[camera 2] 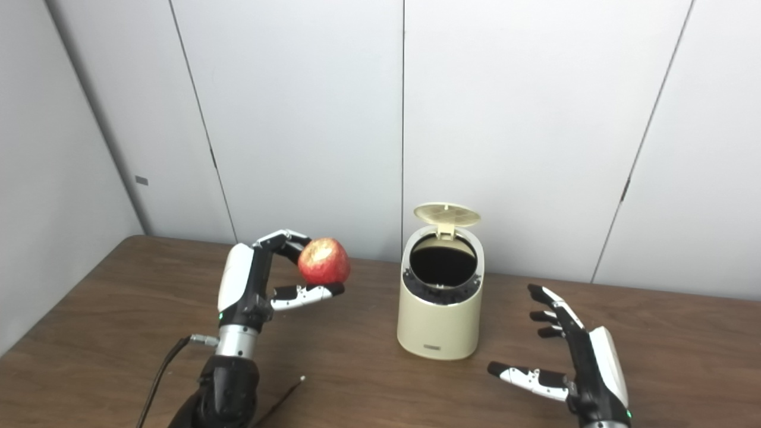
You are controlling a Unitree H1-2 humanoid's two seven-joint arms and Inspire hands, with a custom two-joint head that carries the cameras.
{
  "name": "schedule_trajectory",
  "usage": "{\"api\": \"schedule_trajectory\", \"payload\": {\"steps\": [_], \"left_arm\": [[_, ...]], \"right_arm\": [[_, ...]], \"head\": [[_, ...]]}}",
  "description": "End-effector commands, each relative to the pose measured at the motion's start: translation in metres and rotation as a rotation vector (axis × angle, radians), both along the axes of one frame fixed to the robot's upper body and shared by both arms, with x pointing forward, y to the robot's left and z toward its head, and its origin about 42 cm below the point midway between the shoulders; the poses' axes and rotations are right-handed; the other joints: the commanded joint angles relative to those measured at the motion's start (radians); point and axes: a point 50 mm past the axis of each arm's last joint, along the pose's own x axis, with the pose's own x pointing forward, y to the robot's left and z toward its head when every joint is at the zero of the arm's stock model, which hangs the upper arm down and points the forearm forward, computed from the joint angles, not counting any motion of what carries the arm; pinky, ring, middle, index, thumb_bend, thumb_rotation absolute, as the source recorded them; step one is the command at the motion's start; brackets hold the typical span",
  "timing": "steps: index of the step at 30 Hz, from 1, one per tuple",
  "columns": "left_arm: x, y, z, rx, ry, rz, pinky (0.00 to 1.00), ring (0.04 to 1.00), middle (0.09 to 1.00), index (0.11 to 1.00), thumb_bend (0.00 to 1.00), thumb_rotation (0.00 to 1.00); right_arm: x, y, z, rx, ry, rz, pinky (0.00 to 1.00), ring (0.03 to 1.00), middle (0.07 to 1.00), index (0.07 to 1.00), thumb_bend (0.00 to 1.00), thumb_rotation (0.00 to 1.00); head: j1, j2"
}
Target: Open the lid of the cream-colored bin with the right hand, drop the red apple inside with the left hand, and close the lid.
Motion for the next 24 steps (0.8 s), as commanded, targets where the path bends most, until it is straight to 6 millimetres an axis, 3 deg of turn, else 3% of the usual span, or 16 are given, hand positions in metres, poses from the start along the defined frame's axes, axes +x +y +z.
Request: {"api": "schedule_trajectory", "payload": {"steps": [1,8,12,19,24], "left_arm": [[0.006,-0.013,0.035,0.019,-0.097,-0.029,0.83,0.525,0.479,0.490,0.53,0.00],[0.008,-0.049,0.065,0.020,-0.158,-0.105,0.85,0.539,0.477,0.490,0.53,0.00],[0.009,-0.070,0.074,0.006,-0.170,-0.159,0.85,0.512,0.470,0.495,0.53,0.00],[0.017,-0.096,0.080,0.012,-0.176,-0.203,0.99,0.541,0.474,0.492,0.53,0.00],[0.024,-0.103,0.073,0.032,-0.156,-0.211,0.99,0.551,0.476,0.489,0.53,0.00]], "right_arm": [[0.006,0.005,0.014,0.015,-0.060,0.001,0.65,0.738,0.835,0.823,0.76,0.20],[0.009,0.010,0.011,0.008,-0.058,-0.001,0.64,0.734,0.831,0.817,0.78,0.26],[0.009,0.014,0.011,0.016,-0.058,0.000,0.65,0.735,0.826,0.812,0.78,0.25],[0.009,0.020,0.012,0.023,-0.058,-0.003,0.67,0.748,0.830,0.819,0.77,0.25],[0.009,0.023,0.013,0.030,-0.064,-0.003,0.68,0.752,0.830,0.821,0.76,0.24]], "head": [[-0.009,-0.001],[-0.031,-0.010],[-0.041,-0.012],[-0.064,-0.015],[-0.075,-0.016]]}}
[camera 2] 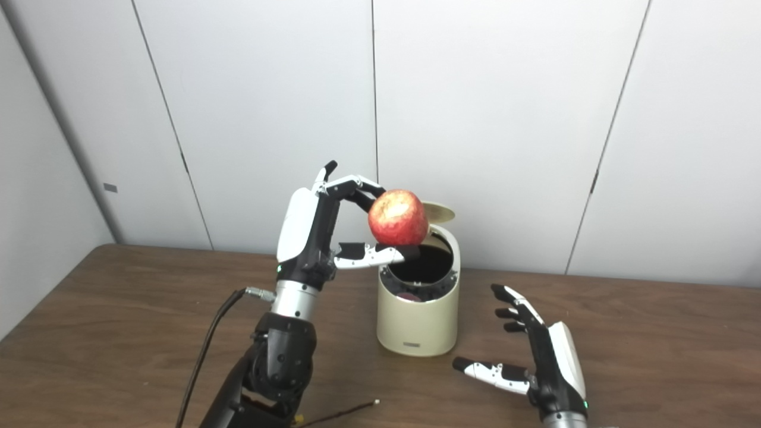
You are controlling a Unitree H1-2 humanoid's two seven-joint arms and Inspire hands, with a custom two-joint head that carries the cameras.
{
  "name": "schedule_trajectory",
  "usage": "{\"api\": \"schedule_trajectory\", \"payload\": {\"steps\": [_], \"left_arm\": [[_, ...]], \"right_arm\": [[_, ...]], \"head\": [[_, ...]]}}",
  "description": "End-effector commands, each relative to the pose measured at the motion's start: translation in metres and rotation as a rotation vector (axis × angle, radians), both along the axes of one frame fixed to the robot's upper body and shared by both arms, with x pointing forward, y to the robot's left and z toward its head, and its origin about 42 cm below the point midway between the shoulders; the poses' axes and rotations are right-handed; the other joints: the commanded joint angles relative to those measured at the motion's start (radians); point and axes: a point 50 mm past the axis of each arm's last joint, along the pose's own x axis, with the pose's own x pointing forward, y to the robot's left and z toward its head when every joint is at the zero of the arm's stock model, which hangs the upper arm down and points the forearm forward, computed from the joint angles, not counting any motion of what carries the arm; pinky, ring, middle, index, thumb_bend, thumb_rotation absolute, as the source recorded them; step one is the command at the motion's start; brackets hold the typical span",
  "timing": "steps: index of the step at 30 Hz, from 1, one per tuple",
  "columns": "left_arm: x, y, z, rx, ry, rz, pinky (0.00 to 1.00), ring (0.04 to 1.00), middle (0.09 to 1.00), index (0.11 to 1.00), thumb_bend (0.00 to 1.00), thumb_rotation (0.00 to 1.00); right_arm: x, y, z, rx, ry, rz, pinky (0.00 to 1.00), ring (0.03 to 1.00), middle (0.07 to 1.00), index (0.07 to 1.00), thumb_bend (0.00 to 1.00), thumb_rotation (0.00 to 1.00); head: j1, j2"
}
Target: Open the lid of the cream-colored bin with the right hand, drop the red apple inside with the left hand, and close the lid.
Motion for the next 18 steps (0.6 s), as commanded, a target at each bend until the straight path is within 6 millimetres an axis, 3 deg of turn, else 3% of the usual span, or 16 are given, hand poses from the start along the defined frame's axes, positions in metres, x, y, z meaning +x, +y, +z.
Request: {"api": "schedule_trajectory", "payload": {"steps": [1,18], "left_arm": [[0.005,-0.008,0.018,0.019,-0.080,-0.019,0.98,0.555,0.480,0.486,0.53,0.00],[0.012,-0.016,-0.017,0.080,-0.019,0.004,1.00,0.653,0.484,0.484,0.53,0.00]], "right_arm": [[0.008,0.005,0.022,0.012,-0.087,0.001,0.67,0.751,0.829,0.821,0.76,0.24],[0.009,0.010,0.024,0.035,-0.107,0.003,0.66,0.745,0.827,0.811,0.76,0.17]], "head": [[-0.001,0.001],[-0.023,0.004]]}}
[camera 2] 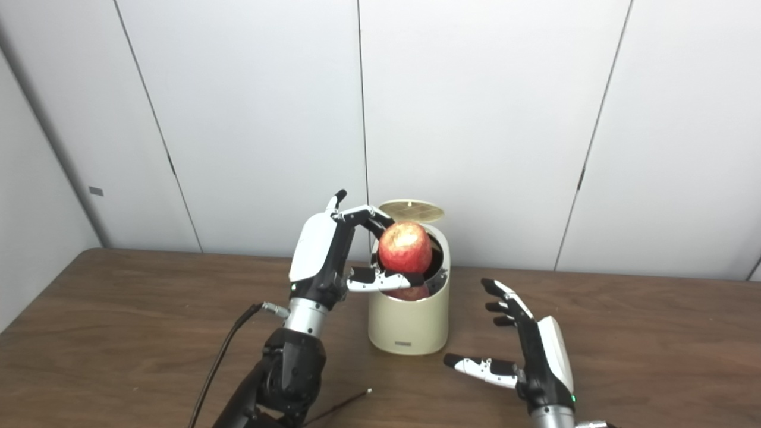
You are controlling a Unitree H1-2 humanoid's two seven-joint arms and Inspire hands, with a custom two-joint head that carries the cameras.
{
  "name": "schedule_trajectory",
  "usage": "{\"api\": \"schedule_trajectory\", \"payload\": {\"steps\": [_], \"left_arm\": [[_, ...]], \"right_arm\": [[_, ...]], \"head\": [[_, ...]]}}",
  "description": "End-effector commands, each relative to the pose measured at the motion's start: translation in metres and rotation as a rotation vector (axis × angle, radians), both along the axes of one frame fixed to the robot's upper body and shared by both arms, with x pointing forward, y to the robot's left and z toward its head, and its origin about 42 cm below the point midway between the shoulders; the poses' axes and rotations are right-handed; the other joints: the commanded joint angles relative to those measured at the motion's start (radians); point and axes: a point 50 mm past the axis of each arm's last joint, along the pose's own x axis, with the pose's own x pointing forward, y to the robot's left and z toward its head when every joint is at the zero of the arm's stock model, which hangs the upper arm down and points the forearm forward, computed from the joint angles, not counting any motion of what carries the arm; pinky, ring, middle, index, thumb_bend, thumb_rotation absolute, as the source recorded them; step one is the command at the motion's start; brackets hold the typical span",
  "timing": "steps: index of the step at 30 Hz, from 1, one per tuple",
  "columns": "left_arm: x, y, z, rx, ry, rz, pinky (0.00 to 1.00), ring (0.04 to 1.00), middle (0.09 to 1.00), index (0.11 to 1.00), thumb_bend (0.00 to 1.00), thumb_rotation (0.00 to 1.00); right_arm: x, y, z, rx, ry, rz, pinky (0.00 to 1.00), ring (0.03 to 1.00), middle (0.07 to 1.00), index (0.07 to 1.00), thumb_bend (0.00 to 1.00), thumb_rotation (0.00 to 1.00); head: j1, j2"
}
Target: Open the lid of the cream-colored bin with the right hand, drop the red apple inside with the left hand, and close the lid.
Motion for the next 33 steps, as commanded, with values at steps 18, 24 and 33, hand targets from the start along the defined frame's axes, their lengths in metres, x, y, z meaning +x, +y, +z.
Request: {"api": "schedule_trajectory", "payload": {"steps": [18,24,33], "left_arm": [[0.018,-0.005,-0.002,0.057,-0.255,0.086,1.00,0.637,0.463,0.510,0.52,0.00],[0.022,-0.006,-0.009,0.055,-0.258,0.102,1.00,0.624,0.460,0.512,0.52,0.00],[0.025,-0.008,-0.015,0.054,-0.251,0.093,1.00,0.611,0.449,0.521,0.52,0.00]], "right_arm": [[0.005,0.011,0.024,0.004,-0.082,0.026,0.66,0.749,0.827,0.808,0.75,0.14],[0.002,0.014,0.026,0.004,-0.086,0.033,0.65,0.749,0.826,0.802,0.75,0.14],[0.001,0.017,0.026,0.002,-0.087,0.042,0.65,0.747,0.827,0.802,0.75,0.14]], "head": [[-0.012,0.003],[-0.015,0.005],[-0.023,0.009]]}}
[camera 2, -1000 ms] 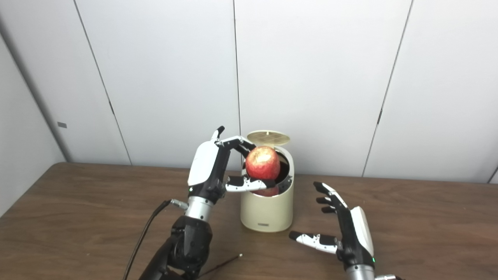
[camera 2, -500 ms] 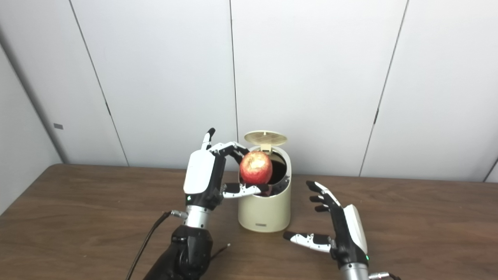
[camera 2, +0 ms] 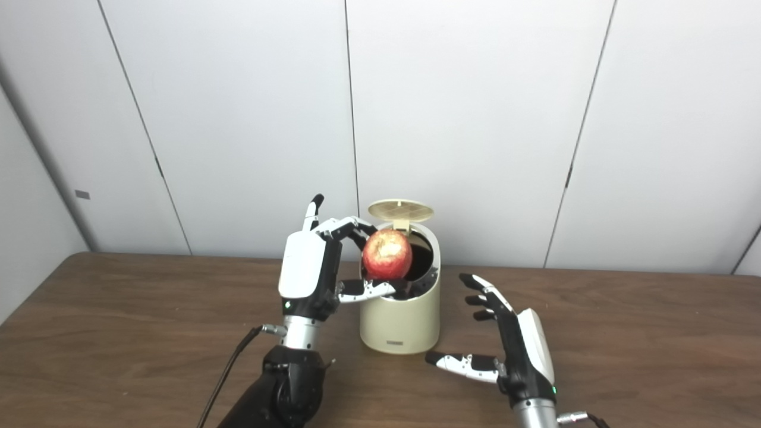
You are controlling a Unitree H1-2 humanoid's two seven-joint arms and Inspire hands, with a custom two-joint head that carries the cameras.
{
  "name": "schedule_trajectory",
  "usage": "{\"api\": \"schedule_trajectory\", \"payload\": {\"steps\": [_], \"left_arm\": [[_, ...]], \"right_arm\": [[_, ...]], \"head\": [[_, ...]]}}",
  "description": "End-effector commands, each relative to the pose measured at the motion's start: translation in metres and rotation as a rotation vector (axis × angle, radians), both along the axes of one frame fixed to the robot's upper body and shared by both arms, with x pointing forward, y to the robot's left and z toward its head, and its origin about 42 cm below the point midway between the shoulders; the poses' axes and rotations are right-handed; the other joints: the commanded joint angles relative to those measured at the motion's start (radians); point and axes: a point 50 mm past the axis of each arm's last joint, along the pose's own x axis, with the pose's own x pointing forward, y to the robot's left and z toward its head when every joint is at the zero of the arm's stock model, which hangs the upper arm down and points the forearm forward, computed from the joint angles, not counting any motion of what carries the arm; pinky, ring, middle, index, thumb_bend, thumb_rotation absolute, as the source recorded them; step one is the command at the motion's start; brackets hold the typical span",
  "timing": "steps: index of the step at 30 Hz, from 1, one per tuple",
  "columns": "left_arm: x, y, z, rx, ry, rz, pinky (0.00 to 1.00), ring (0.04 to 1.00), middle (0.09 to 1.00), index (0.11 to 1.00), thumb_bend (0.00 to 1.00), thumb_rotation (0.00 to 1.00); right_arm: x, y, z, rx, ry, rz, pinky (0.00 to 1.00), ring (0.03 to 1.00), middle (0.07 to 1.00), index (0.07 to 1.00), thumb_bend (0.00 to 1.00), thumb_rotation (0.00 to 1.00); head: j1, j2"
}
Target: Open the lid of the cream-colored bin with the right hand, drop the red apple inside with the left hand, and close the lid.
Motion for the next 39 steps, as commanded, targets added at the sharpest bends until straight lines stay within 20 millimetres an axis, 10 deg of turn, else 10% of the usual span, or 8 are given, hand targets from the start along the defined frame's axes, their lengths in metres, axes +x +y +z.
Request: {"api": "schedule_trajectory", "payload": {"steps": [1,33,35,39], "left_arm": [[0.009,-0.006,0.024,-0.012,-0.082,-0.018,1.00,0.608,0.449,0.521,0.52,0.00],[0.019,-0.012,0.013,0.057,-0.034,0.016,0.87,0.614,0.552,0.512,0.52,0.04],[0.018,-0.011,0.013,0.064,-0.027,0.017,0.86,0.642,0.628,0.655,0.77,0.15],[0.017,-0.010,0.013,0.072,-0.021,0.016,0.88,0.667,0.668,0.701,0.83,0.19]], "right_arm": [[0.004,0.006,0.019,0.012,-0.066,0.015,0.65,0.746,0.826,0.801,0.75,0.14],[0.002,0.007,0.021,0.013,-0.071,0.034,0.62,0.722,0.823,0.800,0.74,0.18],[0.002,0.007,0.021,0.013,-0.075,0.036,0.61,0.715,0.822,0.799,0.74,0.17],[0.002,0.007,0.021,0.014,-0.075,0.037,0.61,0.712,0.822,0.798,0.75,0.17]], "head": [[0.000,0.000],[-0.009,0.011],[-0.006,0.014],[-0.007,0.016]]}}
